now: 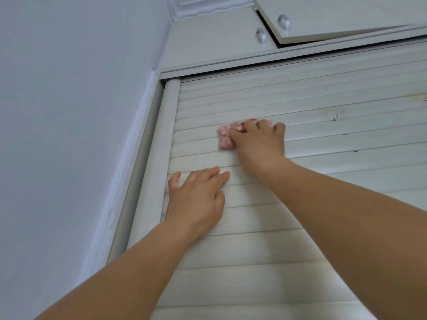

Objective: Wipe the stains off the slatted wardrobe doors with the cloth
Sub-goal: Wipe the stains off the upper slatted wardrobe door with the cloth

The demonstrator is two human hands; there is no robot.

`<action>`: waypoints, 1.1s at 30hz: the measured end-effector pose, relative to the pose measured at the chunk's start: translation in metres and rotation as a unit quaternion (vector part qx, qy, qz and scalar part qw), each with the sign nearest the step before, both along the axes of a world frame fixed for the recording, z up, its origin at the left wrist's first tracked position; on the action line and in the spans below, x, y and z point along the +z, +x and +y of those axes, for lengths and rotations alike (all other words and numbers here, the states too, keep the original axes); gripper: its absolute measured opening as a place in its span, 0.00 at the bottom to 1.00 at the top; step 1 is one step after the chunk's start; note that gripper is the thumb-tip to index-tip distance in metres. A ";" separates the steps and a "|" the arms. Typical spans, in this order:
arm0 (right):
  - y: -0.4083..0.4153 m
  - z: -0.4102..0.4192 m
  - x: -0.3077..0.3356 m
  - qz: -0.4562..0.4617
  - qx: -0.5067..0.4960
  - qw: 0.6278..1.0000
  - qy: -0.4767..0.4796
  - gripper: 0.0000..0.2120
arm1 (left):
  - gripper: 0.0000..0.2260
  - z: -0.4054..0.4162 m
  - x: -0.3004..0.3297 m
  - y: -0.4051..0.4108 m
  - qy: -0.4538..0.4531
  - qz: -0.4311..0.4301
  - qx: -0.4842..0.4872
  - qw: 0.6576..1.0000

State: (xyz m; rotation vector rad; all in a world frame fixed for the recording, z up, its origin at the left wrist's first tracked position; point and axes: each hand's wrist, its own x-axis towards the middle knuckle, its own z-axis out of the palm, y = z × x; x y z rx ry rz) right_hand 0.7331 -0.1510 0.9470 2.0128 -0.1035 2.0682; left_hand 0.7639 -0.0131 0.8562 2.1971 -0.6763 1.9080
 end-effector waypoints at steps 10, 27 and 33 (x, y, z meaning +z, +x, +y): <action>0.000 0.003 -0.016 0.103 0.051 0.988 -0.104 0.22 | 0.20 -0.001 0.000 -0.002 -0.005 0.012 0.002 1.000; -0.054 -0.156 -0.043 0.012 -0.021 0.999 0.049 0.19 | 0.15 -0.049 0.000 -0.023 -0.149 0.039 0.055 0.987; -0.069 -0.213 -0.043 -0.013 -0.046 0.992 0.119 0.18 | 0.15 -0.080 0.005 -0.030 -0.153 0.010 0.054 0.987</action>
